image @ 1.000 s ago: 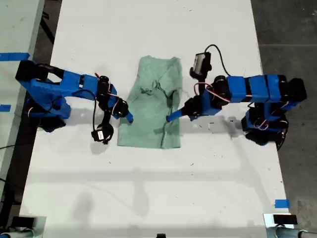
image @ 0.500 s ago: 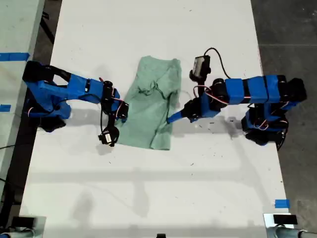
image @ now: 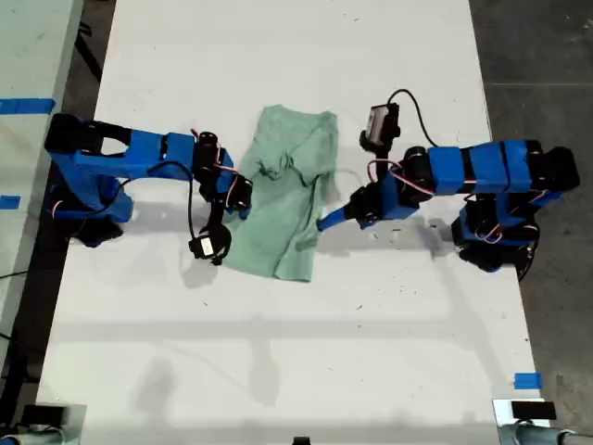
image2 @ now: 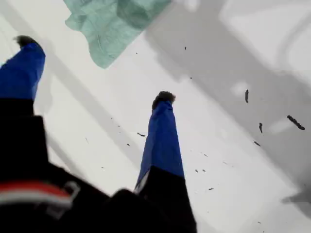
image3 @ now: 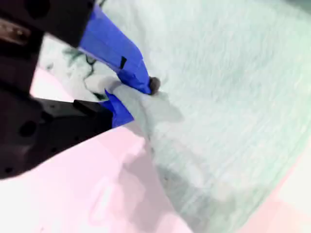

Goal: Fold tshirt

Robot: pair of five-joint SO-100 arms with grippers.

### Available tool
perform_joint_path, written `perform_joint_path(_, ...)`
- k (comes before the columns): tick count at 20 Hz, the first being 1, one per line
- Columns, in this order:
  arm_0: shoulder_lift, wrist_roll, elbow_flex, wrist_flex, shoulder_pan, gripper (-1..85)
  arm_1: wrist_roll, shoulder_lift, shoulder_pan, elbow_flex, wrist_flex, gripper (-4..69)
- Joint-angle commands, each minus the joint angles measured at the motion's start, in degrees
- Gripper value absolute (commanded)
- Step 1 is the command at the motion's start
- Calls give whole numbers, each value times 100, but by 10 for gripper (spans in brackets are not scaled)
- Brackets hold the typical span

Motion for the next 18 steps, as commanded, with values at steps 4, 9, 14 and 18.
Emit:
perform_joint_path(4,-2285,457,-3331,598,220,0,158,1213,9,633,-202,375)
perform_joint_path(9,-3885,475,-4131,97,-35,206,176,1301,9,756,-264,369)
perform_joint_path(14,-3858,448,-4148,554,-70,232,167,1301,9,835,-299,369)
perform_joint_path(18,-2971,422,-4087,1459,-9,218,185,1310,18,923,-352,369)
